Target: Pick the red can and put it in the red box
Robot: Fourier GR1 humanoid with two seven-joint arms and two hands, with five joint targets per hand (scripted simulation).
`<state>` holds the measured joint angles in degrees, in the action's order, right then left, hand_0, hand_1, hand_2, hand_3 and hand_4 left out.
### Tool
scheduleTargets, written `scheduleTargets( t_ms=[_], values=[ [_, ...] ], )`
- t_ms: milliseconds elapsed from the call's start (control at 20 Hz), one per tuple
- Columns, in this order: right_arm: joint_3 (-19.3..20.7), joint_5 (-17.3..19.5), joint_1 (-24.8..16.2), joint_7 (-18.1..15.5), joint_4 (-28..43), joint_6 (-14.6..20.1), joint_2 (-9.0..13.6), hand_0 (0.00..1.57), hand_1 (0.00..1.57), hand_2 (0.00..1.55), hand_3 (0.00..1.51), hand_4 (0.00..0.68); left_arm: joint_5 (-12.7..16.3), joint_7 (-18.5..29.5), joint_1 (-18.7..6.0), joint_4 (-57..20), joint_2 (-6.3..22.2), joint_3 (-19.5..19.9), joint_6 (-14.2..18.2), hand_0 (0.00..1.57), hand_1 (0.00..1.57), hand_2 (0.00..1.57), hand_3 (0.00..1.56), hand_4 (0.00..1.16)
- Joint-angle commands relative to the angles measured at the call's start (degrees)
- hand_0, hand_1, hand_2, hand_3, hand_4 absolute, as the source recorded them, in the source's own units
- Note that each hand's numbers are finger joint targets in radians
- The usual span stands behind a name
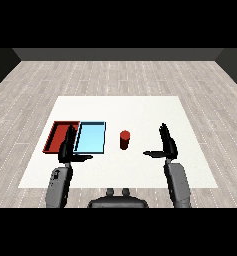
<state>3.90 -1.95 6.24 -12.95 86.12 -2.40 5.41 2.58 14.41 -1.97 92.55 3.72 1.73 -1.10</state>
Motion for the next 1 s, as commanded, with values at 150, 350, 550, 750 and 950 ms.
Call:
scheduleTargets(
  t_ms=[150, 350, 550, 750, 950],
  values=[
    [1.5, -1.2, 3.2, -11.0, -9.6, -1.9, -1.5, 0.00, 0.00, 0.00, 0.00, 0.000, -1.4, 11.3, 1.8, -2.6, -2.6, -0.8, 0.3, 0.00, 0.00, 0.00, 0.00, 0.00],
    [2.1, -2.2, 3.4, -8.3, -7.0, -2.1, -0.5, 0.00, 0.00, 0.00, 0.00, 0.000, 0.6, 7.3, 2.6, 2.6, -1.2, 0.4, -0.8, 0.00, 0.00, 0.00, 0.00, 0.00],
    [0.6, -1.9, 3.3, -4.6, -4.1, -1.5, -1.1, 0.00, 0.00, 0.00, 0.00, 0.000, 1.9, 7.3, -4.6, -4.4, -0.1, 2.8, -1.4, 0.00, 0.00, 0.00, 0.00, 0.00],
    [0.6, -0.3, 4.5, -8.6, -9.9, -1.2, -1.3, 0.00, 0.00, 0.00, 0.00, 0.000, -0.2, 8.5, -0.5, -2.4, -3.0, -0.7, 0.2, 0.00, 0.00, 0.00, 0.00, 0.00],
    [0.2, -3.5, 6.9, -4.0, -9.7, -2.0, -3.0, 0.00, 0.00, 0.00, 0.00, 0.000, 3.0, 5.9, 1.8, 2.8, -1.0, 1.1, -2.4, 0.00, 0.00, 0.00, 0.00, 0.00]
  ],
)
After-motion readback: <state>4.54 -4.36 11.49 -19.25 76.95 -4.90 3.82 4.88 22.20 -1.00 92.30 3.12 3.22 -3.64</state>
